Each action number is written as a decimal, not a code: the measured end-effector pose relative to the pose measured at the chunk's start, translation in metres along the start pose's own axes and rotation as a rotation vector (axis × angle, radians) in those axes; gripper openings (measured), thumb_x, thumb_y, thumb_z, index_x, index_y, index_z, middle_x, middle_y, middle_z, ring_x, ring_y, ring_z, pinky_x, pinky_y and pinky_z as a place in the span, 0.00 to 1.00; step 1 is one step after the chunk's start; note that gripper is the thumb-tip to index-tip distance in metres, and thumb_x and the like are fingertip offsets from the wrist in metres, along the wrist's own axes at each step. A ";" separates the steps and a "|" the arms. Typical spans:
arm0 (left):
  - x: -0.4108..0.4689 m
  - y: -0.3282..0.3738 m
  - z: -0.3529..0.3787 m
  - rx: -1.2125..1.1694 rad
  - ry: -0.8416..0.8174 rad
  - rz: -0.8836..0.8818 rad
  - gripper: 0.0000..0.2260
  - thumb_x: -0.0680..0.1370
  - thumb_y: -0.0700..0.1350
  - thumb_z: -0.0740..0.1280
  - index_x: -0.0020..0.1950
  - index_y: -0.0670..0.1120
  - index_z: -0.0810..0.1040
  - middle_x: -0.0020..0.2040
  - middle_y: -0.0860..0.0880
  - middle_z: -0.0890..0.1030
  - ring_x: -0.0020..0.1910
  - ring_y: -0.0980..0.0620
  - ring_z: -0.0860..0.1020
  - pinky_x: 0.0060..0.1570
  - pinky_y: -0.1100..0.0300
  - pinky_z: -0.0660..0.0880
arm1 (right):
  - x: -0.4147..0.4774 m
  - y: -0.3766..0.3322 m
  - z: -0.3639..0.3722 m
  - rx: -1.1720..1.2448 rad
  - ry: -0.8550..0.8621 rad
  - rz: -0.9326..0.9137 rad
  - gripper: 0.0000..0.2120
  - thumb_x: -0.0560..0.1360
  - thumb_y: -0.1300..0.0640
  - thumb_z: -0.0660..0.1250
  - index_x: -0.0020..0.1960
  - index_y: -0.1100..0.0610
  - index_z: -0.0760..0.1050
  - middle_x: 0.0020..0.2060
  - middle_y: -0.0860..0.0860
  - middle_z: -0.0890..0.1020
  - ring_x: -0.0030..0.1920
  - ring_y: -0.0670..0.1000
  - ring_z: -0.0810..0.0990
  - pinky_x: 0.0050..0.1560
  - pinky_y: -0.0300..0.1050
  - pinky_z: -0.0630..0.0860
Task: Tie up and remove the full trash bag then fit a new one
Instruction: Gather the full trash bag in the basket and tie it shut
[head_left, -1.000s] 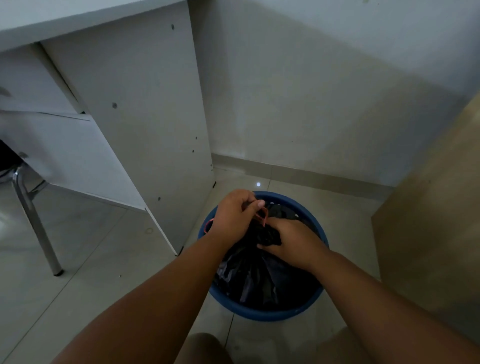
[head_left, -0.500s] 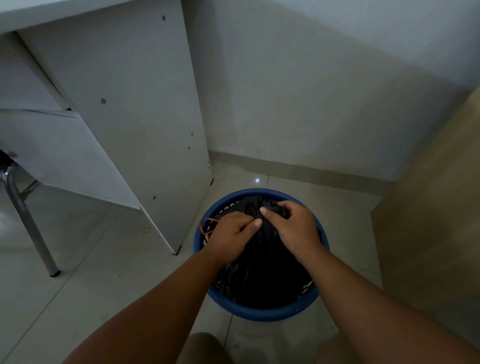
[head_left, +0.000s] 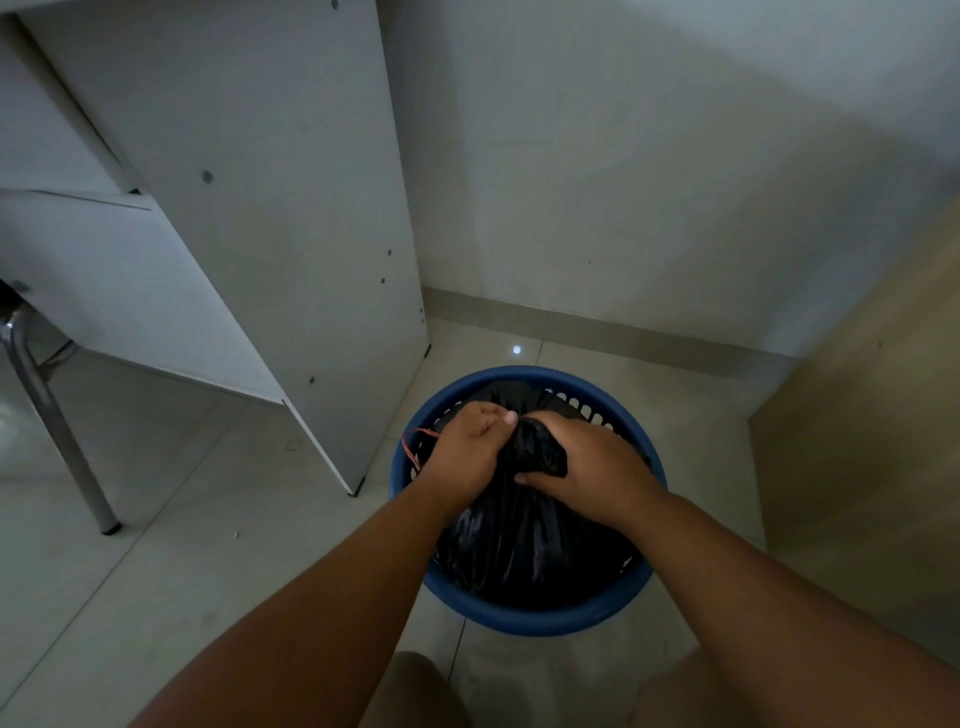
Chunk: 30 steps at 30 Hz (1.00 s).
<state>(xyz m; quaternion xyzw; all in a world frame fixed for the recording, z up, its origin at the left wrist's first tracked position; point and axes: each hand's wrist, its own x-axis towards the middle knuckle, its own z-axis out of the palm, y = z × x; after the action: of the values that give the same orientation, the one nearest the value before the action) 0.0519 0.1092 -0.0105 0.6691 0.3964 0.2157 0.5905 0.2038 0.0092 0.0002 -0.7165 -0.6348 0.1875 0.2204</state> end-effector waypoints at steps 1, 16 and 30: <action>-0.002 -0.003 0.000 0.105 0.049 0.073 0.10 0.84 0.48 0.63 0.52 0.45 0.82 0.60 0.47 0.78 0.60 0.50 0.77 0.64 0.56 0.72 | 0.002 -0.001 0.000 0.002 -0.003 -0.006 0.23 0.73 0.38 0.70 0.65 0.44 0.73 0.54 0.45 0.83 0.53 0.47 0.81 0.53 0.49 0.79; -0.008 -0.024 -0.007 0.506 0.100 0.218 0.08 0.82 0.46 0.66 0.44 0.48 0.81 0.43 0.50 0.80 0.45 0.53 0.76 0.45 0.58 0.70 | -0.005 -0.003 0.016 0.345 0.257 0.163 0.25 0.75 0.45 0.72 0.69 0.48 0.70 0.63 0.47 0.77 0.61 0.45 0.76 0.58 0.39 0.72; 0.009 -0.018 -0.014 0.535 0.009 0.286 0.11 0.82 0.47 0.65 0.51 0.41 0.81 0.57 0.43 0.79 0.61 0.47 0.74 0.69 0.45 0.67 | 0.004 -0.001 0.034 -0.215 0.194 0.027 0.20 0.77 0.36 0.61 0.43 0.51 0.80 0.35 0.47 0.82 0.36 0.49 0.80 0.33 0.46 0.75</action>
<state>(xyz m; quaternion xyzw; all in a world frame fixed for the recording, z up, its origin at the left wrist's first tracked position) 0.0419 0.1250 -0.0269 0.8490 0.3433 0.1876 0.3552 0.1845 0.0158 -0.0271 -0.7593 -0.6171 0.0511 0.2000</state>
